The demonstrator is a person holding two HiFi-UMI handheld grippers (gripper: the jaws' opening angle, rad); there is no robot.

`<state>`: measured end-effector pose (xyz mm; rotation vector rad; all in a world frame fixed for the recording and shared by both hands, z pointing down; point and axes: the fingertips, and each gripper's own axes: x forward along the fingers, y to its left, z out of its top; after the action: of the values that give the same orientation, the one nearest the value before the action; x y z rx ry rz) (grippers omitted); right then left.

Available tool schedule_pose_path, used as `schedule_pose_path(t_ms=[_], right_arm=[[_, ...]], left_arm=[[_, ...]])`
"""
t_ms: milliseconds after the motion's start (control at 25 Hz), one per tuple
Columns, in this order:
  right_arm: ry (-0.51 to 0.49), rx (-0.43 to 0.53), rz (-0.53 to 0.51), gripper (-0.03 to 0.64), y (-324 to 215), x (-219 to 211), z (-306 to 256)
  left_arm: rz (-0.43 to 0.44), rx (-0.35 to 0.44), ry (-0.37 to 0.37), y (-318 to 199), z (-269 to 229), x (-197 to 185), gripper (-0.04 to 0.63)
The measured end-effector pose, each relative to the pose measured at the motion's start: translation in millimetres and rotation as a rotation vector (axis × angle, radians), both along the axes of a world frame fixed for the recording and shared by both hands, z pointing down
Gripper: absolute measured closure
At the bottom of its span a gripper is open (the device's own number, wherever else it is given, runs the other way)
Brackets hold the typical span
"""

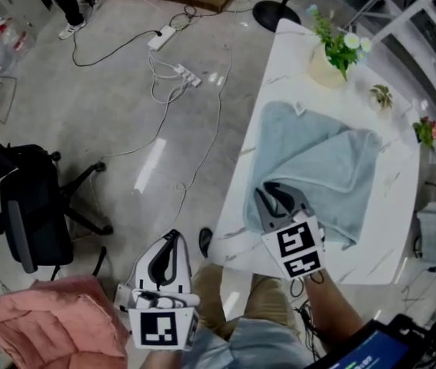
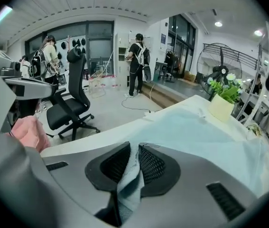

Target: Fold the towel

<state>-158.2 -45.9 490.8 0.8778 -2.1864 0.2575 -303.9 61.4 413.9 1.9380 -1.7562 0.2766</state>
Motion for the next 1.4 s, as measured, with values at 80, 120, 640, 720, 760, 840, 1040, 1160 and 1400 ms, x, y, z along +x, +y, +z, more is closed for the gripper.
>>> schedule_pose_path(t_ms=[80, 120, 640, 720, 760, 840, 1040, 1160, 1400], right_arm=[[-0.003, -0.015, -0.015, 0.541, 1, -1, 4], [-0.015, -0.031, -0.024, 0.533, 2, -3, 5], [-0.185, 0.018, -0.077, 0.399, 8, 7, -105], [-0.154, 0.048, -0.036, 0.403, -4, 41, -116], [-0.135, 0.063, -0.017, 0.405, -10, 60, -120], [-0.105, 0.088, 0.03, 0.414, -21, 101, -126], [-0.071, 0.038, 0.156, 0.42, -40, 198, -104], [-0.091, -0.03, 0.171, 0.42, -49, 226, -77], [-0.162, -0.196, 0.14, 0.414, -65, 238, -23]], left_arm=[[0.005, 0.003, 0.01, 0, 2, 2, 0.588], [0.006, 0.005, 0.014, 0, 4, 2, 0.588], [0.139, 0.129, 0.026, -32, -41, 54, 0.586], [0.178, 0.135, 0.029, -39, -48, 75, 0.586], [0.197, 0.134, 0.03, -42, -49, 87, 0.585], [0.227, 0.117, 0.023, -46, -44, 111, 0.57], [0.225, 0.032, -0.01, -58, -5, 152, 0.481], [0.192, -0.05, -0.017, -65, 24, 162, 0.452], [0.165, -0.182, -0.07, -72, 71, 179, 0.382]])
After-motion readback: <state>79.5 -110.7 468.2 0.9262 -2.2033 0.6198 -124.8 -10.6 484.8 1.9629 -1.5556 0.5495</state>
